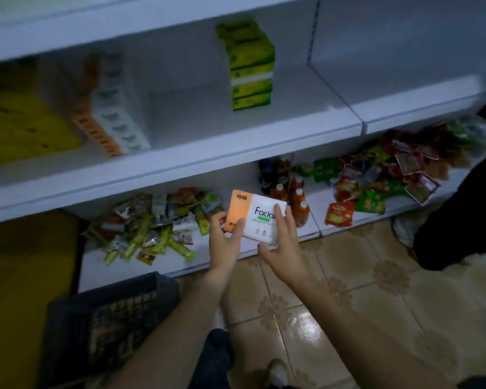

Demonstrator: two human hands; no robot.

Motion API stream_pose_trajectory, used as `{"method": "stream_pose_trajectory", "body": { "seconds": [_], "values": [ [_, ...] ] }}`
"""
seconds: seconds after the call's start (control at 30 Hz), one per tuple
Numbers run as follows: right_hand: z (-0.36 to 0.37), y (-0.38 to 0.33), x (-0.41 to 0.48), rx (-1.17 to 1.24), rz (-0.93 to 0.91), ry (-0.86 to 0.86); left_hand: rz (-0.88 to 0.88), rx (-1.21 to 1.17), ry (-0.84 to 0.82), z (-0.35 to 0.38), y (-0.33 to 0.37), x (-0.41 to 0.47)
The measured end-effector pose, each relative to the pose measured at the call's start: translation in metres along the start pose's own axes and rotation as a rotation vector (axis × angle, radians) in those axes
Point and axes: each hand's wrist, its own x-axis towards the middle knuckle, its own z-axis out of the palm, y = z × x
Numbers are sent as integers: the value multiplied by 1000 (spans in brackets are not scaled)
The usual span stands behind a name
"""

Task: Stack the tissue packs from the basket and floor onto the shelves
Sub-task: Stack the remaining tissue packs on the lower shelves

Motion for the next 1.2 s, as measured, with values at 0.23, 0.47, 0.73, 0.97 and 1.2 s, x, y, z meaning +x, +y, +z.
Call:
{"method": "stream_pose_trajectory", "body": {
  "seconds": [0.23, 0.47, 0.73, 0.97, 1.2],
  "values": [
    [55, -66, 66, -18, -152, -133, 160, 94, 107, -88, 18, 50],
    [130, -126, 127, -82, -234, -228, 222, 379, 196, -175, 21, 102],
    [200, -154, 183, -112, -215, -218, 295, 595, 166, -237, 11, 173],
    [218, -159, 199, -247, -277, -101, 431, 760, 175, -248, -2, 211],
    [198, -126, 168, -287, -281, -59, 438, 714, 364, -222, -23, 174]
  ]
}}
